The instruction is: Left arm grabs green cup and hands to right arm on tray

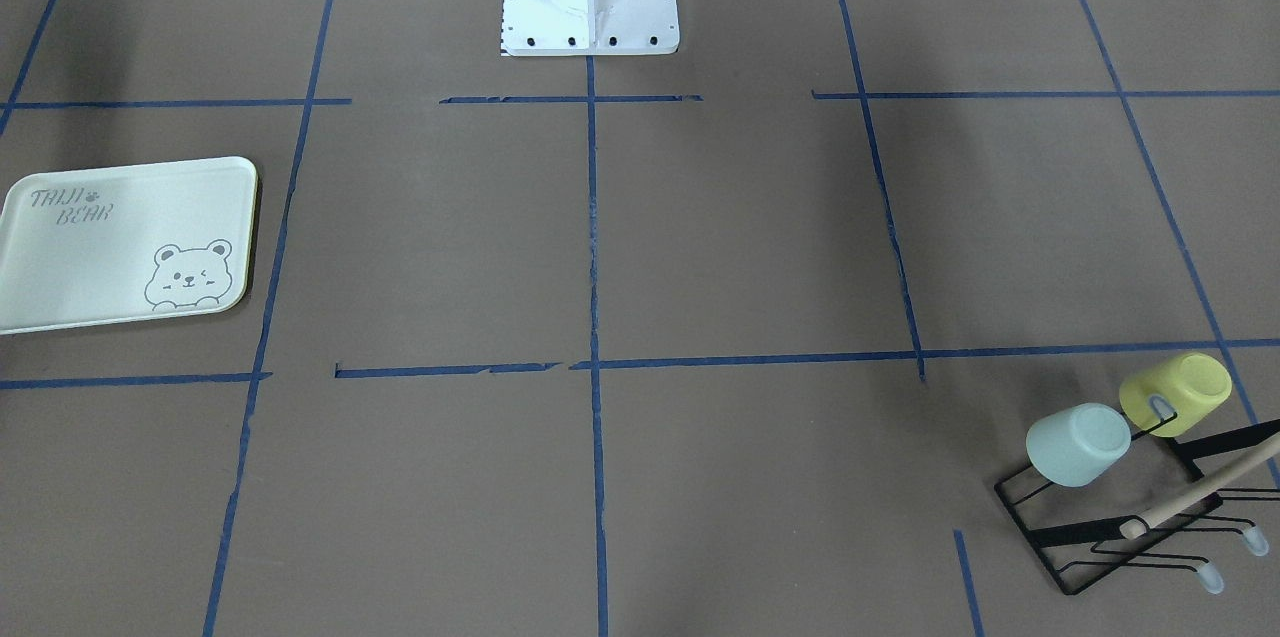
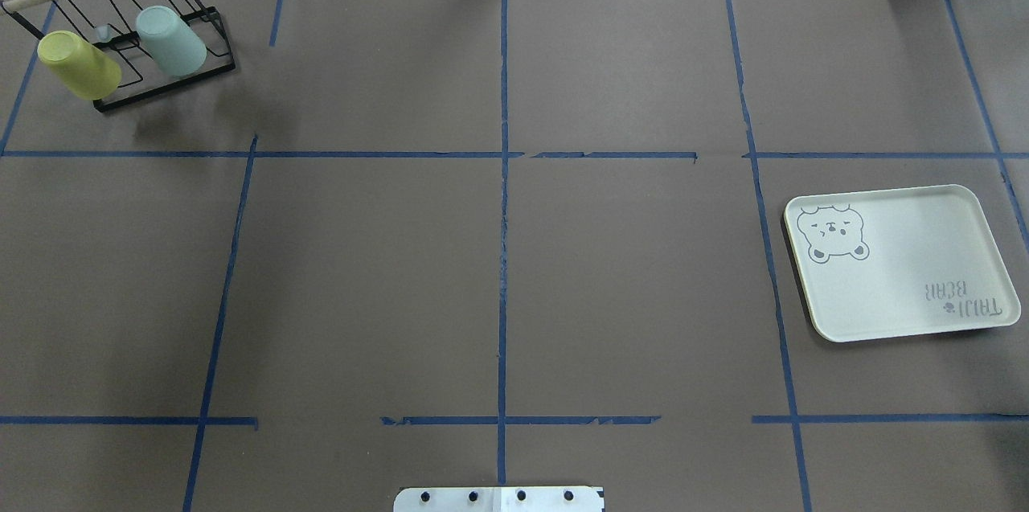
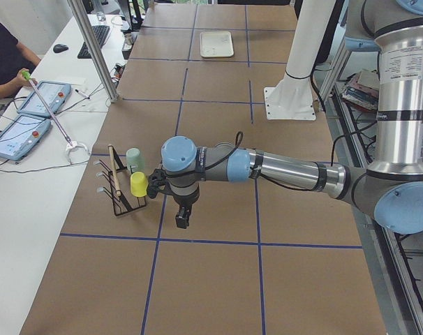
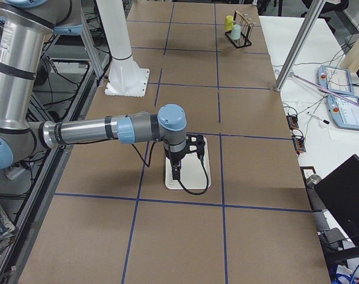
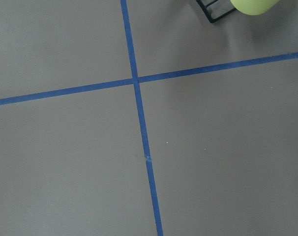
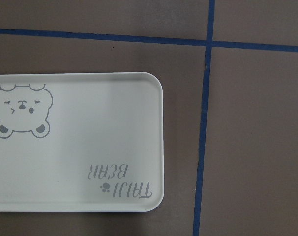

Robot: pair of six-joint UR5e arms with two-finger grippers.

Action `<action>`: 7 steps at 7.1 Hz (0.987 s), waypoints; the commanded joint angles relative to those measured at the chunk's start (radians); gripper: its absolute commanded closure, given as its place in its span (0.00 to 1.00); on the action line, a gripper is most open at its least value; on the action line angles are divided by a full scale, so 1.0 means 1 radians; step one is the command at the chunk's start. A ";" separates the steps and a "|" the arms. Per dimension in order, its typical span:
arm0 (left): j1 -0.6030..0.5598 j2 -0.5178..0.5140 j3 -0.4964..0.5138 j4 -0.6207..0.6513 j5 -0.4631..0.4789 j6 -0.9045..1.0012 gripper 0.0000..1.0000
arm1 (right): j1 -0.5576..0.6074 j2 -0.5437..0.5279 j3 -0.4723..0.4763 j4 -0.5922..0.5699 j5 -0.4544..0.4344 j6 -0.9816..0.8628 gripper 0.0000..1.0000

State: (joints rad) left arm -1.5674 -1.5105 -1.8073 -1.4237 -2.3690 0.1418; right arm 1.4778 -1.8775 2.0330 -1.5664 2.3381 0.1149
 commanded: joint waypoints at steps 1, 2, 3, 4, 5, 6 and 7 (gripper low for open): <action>-0.002 0.018 0.008 -0.021 -0.001 -0.001 0.00 | -0.001 0.001 0.001 0.000 0.001 0.002 0.00; 0.000 0.016 -0.003 -0.024 0.001 -0.008 0.00 | -0.001 0.004 0.001 0.003 0.001 0.000 0.00; 0.000 0.019 0.003 -0.024 0.004 -0.011 0.00 | -0.002 0.006 0.003 0.005 0.001 -0.001 0.00; 0.000 0.032 -0.009 -0.024 0.001 -0.010 0.00 | -0.002 0.006 0.000 0.047 0.004 -0.003 0.00; 0.000 0.032 -0.009 -0.024 0.001 -0.008 0.00 | -0.002 -0.002 -0.008 0.090 0.006 -0.004 0.00; 0.000 0.042 -0.010 -0.024 0.001 -0.010 0.00 | -0.002 -0.002 -0.010 0.092 0.007 -0.004 0.00; 0.000 0.043 -0.009 -0.024 -0.001 -0.010 0.00 | -0.002 -0.002 -0.019 0.091 0.007 -0.004 0.00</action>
State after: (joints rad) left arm -1.5677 -1.4721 -1.8163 -1.4480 -2.3687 0.1323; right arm 1.4757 -1.8782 2.0228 -1.4818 2.3446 0.1107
